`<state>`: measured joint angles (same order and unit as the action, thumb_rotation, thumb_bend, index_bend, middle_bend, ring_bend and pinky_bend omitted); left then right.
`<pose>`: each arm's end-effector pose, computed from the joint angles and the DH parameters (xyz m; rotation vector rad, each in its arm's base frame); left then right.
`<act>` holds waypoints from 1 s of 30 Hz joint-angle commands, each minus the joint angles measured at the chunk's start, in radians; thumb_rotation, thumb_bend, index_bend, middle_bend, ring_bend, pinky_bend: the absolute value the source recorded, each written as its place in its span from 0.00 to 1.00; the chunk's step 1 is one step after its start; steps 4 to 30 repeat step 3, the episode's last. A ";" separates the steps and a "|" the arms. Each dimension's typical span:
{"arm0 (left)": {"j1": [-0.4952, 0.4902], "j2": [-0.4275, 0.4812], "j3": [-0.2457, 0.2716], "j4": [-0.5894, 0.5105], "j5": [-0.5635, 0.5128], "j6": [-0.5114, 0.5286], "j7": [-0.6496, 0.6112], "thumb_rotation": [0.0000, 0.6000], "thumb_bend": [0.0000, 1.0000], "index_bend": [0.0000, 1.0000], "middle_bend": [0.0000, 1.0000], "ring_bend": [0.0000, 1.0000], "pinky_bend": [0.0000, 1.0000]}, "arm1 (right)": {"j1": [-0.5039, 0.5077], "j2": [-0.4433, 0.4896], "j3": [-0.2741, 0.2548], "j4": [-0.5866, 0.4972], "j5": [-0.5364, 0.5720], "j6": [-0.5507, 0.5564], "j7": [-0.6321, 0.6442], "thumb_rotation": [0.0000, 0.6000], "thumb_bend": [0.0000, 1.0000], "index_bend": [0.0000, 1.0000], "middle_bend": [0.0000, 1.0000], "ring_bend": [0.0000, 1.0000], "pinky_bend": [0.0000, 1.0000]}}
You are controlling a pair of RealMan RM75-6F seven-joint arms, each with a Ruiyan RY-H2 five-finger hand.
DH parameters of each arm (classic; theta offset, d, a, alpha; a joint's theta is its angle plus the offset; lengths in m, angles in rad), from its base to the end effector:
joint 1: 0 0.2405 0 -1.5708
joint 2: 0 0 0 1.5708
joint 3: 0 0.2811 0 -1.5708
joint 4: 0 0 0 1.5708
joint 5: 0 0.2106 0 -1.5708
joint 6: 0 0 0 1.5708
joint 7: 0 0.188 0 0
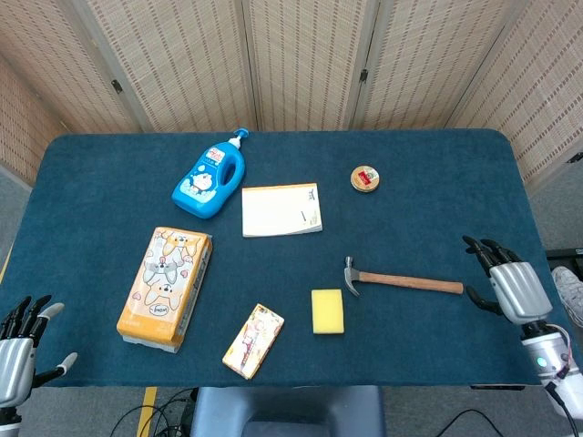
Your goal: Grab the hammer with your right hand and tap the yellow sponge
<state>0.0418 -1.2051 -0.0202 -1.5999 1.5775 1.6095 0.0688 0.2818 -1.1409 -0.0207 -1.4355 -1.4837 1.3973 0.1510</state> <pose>-0.3348 0.1781 0.1523 -1.3204 -0.8843 -0.9110 -0.3351 -0.2839 0.1576 1.5420 -0.8892 0.9305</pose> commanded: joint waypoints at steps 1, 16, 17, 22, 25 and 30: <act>-0.005 -0.004 -0.002 -0.005 0.007 0.003 0.004 1.00 0.20 0.23 0.16 0.06 0.16 | -0.058 0.026 -0.017 -0.034 0.002 0.056 -0.032 1.00 0.25 0.08 0.29 0.14 0.28; -0.007 -0.005 -0.002 -0.008 0.011 0.004 0.007 1.00 0.20 0.23 0.16 0.06 0.16 | -0.076 0.032 -0.021 -0.042 -0.002 0.071 -0.042 1.00 0.25 0.09 0.29 0.14 0.28; -0.007 -0.005 -0.002 -0.008 0.011 0.004 0.007 1.00 0.20 0.23 0.16 0.06 0.16 | -0.076 0.032 -0.021 -0.042 -0.002 0.071 -0.042 1.00 0.25 0.09 0.29 0.14 0.28; -0.007 -0.005 -0.002 -0.008 0.011 0.004 0.007 1.00 0.20 0.23 0.16 0.06 0.16 | -0.076 0.032 -0.021 -0.042 -0.002 0.071 -0.042 1.00 0.25 0.09 0.29 0.14 0.28; -0.007 -0.005 -0.002 -0.008 0.011 0.004 0.007 1.00 0.20 0.23 0.16 0.06 0.16 | -0.076 0.032 -0.021 -0.042 -0.002 0.071 -0.042 1.00 0.25 0.09 0.29 0.14 0.28; -0.007 -0.005 -0.002 -0.008 0.011 0.004 0.007 1.00 0.20 0.23 0.16 0.06 0.16 | -0.076 0.032 -0.021 -0.042 -0.002 0.071 -0.042 1.00 0.25 0.09 0.29 0.14 0.28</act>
